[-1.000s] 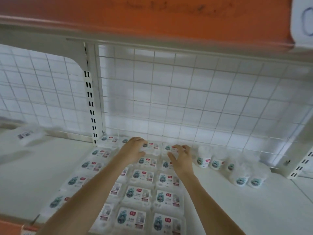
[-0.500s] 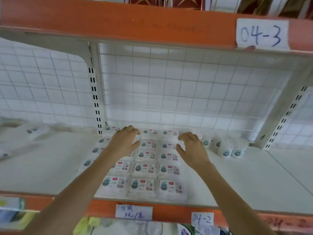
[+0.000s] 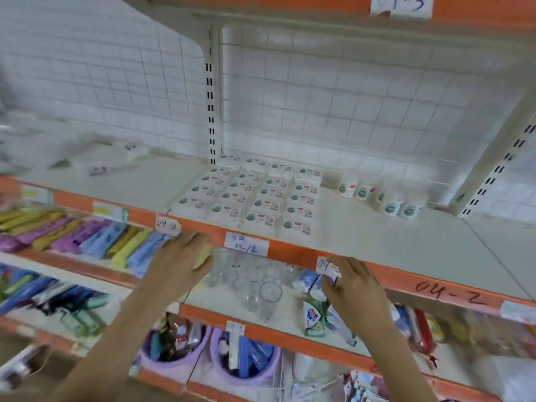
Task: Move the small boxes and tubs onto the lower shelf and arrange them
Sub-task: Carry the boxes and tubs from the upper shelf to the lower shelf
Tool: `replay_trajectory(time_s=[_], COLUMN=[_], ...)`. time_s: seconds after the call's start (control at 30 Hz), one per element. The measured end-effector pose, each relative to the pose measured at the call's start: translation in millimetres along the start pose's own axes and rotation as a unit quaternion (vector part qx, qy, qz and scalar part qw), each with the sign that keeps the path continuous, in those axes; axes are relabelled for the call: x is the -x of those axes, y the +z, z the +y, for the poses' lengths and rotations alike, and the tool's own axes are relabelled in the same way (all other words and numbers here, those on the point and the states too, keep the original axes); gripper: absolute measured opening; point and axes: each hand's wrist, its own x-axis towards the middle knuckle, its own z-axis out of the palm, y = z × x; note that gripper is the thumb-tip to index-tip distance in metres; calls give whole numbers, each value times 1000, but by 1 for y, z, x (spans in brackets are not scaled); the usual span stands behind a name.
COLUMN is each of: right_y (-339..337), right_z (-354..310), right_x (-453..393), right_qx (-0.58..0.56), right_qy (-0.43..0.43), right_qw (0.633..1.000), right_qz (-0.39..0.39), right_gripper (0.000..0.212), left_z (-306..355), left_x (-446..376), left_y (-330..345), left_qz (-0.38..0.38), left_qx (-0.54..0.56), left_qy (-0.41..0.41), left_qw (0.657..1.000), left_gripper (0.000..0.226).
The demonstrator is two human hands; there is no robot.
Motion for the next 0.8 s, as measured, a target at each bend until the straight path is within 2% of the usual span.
replay_trajectory(time_s=[0.07,0.23,0.53,0.6,0.8], right_y=[4,12,21,28,52], right_z=[-4,-29,-102,-122,-203], right_x=[27,72,72,64,37], right_qx=[-27,-74,-148,-161,-213], right_qy=[-16,-48,-133,-155,-206], right_qw=[999,991,969,965,942], right_qz=[-23,-103,-148,-136,-158], right_gripper=[29,34,31,33,36], left_z=[7,9,-19,-29,-75], left_x=[41,131,207,217,251], left_y=[1,-16,-77,-88,-116], left_qz=[-15,-75,-60,-53,-39], left_qx=[3,4,-47,-53,-66], left_qy=[-30,-96,-242,-260,-333], left_qw=[999,993,967,963,940], left_gripper=[33,39,33,33,34])
